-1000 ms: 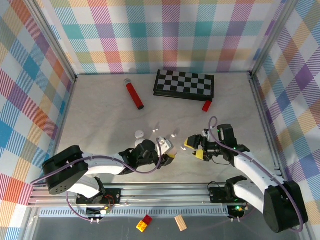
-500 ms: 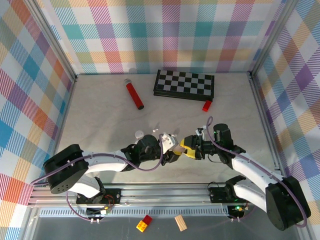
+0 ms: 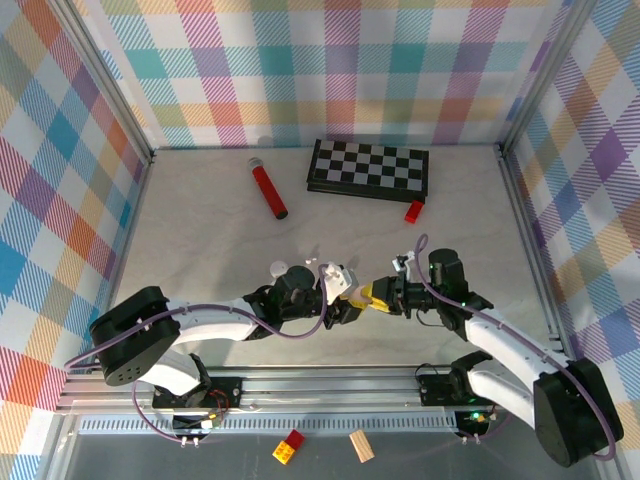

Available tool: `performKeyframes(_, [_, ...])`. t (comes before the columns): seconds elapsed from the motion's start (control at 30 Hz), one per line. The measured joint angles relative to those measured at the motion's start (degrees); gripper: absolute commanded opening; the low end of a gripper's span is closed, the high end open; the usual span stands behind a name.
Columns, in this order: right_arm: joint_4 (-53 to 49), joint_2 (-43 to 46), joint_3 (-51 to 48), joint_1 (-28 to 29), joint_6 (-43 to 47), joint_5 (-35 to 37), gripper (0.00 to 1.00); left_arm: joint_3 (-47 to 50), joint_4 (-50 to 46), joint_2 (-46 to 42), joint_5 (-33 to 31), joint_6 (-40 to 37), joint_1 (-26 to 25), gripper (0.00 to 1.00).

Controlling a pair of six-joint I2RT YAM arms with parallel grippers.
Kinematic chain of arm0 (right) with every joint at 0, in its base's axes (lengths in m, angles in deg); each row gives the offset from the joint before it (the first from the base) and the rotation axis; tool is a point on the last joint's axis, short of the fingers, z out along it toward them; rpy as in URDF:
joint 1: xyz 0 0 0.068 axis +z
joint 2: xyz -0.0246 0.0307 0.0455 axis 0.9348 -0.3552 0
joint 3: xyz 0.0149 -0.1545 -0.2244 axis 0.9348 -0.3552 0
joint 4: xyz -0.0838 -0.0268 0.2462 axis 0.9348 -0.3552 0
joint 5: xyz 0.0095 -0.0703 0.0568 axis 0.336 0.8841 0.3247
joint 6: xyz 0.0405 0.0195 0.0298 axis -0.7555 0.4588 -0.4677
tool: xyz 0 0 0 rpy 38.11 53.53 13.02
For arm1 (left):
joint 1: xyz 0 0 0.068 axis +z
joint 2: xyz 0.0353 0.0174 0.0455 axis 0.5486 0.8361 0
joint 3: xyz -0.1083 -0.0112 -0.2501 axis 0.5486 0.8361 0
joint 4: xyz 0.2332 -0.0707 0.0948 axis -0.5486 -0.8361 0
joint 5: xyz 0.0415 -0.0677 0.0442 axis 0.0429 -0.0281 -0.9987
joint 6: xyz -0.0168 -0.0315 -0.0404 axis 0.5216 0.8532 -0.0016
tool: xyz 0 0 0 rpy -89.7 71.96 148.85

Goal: Insert the wireless bluetooth earbuds into the charging case

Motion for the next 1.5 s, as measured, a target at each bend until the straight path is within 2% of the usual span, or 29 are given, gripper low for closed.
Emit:
performKeyframes(0.07, [-0.55,0.24,0.02,0.0,0.2,0.04,0.33,0.07,0.09,0.0,0.02,0.02,0.0,0.35])
performKeyframes(0.1, [-1.05,0.33,0.17,0.0,0.39,0.0,0.45,0.07,0.22,0.0,0.28,0.04,0.0,0.35])
performKeyframes(0.13, [-1.57,0.46,0.44,0.0,0.57,0.0,0.47,0.11,0.37,0.0,0.2,0.02,-0.02,0.35])
performKeyframes(0.3, [-3.21,1.27,0.87,0.0,1.44,0.07,0.4,0.11,1.05,-0.02,0.15,0.02,0.0,0.35])
performKeyframes(0.7, [-5.81,3.89,0.87,0.0,1.88,2.51,0.41,0.15,1.38,-0.02,0.2,-0.02,0.0,0.35])
performKeyframes(0.97, [-6.6,4.94,0.87,0.0,3.08,3.19,0.15,0.22,1.2,-0.02,0.37,0.26,0.0,0.36])
performKeyframes(1.03, [-6.82,5.14,0.87,0.0,3.17,3.32,0.1,0.35,1.36,-0.02,0.28,0.59,0.0,0.44])
performKeyframes(1.17, [-7.48,5.77,0.87,0.07,2.93,4.17,0.09,0.66,3.26,0.04,-0.17,1.7,0.0,0.85])
performKeyframes(1.2, [-7.69,5.99,0.87,0.04,2.84,4.46,0.09,0.66,4.24,0.04,-0.33,1.73,0.0,0.91])
performKeyframes(1.3, [-7.82,6.21,0.87,-0.44,1.77,4.55,0.09,0.83,7.76,0.04,-1.92,2.34,0.0,0.96])
performKeyframes(1.5, [-2.8,8.74,-1.18,-4.92,-4.72,3.5,0.08,1.42,19.82,0.52,-8.83,3.54,0.0,0.94])
